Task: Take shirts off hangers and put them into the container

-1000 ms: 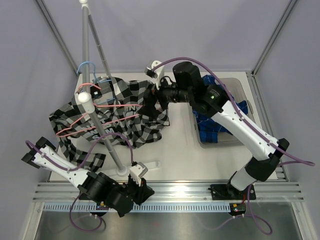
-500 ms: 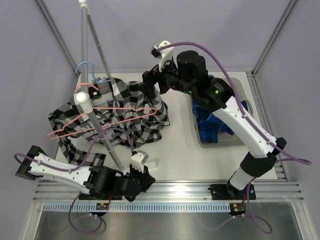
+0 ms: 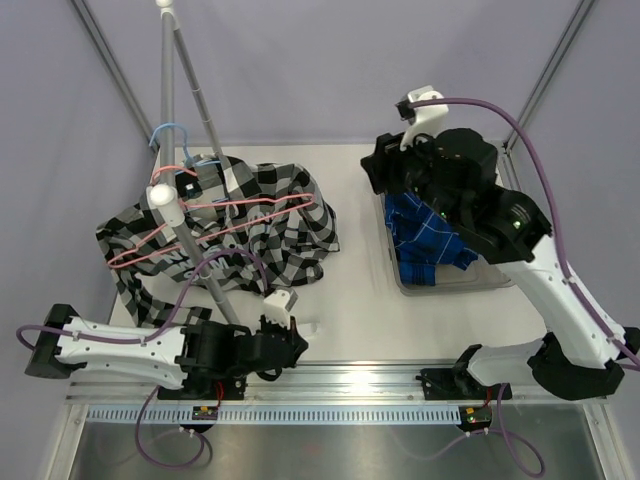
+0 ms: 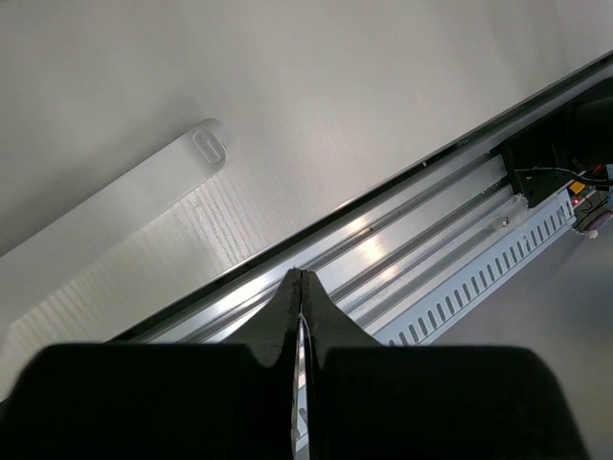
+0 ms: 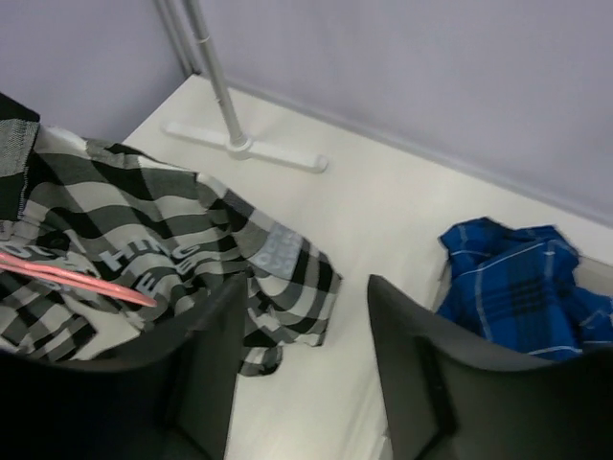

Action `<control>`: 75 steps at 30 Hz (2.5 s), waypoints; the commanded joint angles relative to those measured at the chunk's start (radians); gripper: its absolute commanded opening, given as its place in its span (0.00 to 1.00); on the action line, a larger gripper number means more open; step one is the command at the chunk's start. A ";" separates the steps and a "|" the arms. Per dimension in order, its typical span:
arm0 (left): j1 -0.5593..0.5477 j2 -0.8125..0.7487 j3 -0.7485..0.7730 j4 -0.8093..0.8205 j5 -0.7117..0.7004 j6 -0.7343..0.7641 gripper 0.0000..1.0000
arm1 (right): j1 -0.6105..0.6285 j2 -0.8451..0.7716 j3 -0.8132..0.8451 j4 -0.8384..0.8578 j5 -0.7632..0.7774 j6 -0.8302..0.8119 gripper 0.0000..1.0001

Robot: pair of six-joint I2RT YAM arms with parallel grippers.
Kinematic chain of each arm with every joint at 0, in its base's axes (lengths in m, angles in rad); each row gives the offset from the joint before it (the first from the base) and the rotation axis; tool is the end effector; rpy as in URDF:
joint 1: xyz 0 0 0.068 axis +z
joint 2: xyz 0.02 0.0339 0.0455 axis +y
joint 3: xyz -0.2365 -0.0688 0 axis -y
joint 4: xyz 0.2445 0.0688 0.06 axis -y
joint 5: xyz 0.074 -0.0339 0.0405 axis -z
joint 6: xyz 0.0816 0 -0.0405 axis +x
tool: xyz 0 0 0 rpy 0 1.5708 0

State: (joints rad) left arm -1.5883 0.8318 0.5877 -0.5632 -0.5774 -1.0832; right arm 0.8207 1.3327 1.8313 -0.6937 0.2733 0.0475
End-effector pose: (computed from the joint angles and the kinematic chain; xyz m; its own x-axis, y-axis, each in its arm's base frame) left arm 0.0408 -0.2116 0.1846 -0.7400 0.0180 -0.6723 0.4068 0.8081 -0.4261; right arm 0.2206 0.2044 0.4834 -0.1569 -0.1013 -0.9824 -0.5171 0.8559 -0.0057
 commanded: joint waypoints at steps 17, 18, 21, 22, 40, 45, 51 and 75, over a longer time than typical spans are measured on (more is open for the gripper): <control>0.054 -0.257 0.003 -0.259 -0.052 -0.109 0.00 | -0.112 0.269 0.204 0.114 -0.434 -0.205 0.79; 0.054 -0.252 0.004 -0.257 -0.049 -0.101 0.00 | -0.124 0.302 0.223 0.118 -0.518 -0.227 0.78; 0.054 -0.231 0.014 -0.242 -0.044 -0.078 0.00 | -0.126 0.358 0.284 0.096 -0.726 -0.317 0.74; 0.054 -0.224 0.018 -0.238 -0.044 -0.077 0.00 | -0.126 0.370 0.305 0.080 -0.784 -0.346 0.74; 0.074 -0.187 -0.003 -0.113 0.019 -0.018 0.00 | -0.126 0.741 0.709 -0.078 -1.115 -0.449 0.72; 0.082 -0.214 -0.014 -0.121 0.024 -0.024 0.01 | -0.126 0.784 0.711 -0.012 -1.149 -0.434 0.71; 0.083 -0.212 -0.014 -0.119 0.031 -0.021 0.02 | -0.126 0.853 0.787 0.007 -1.204 -0.416 0.61; 0.096 -0.212 -0.045 -0.055 0.068 -0.011 0.09 | -0.117 0.790 0.613 0.262 -1.447 -0.220 0.00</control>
State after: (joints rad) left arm -1.4986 0.6292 0.5556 -0.6746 -0.5163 -1.0954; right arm 0.6968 2.2002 2.4866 -0.5781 -1.1378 -0.2710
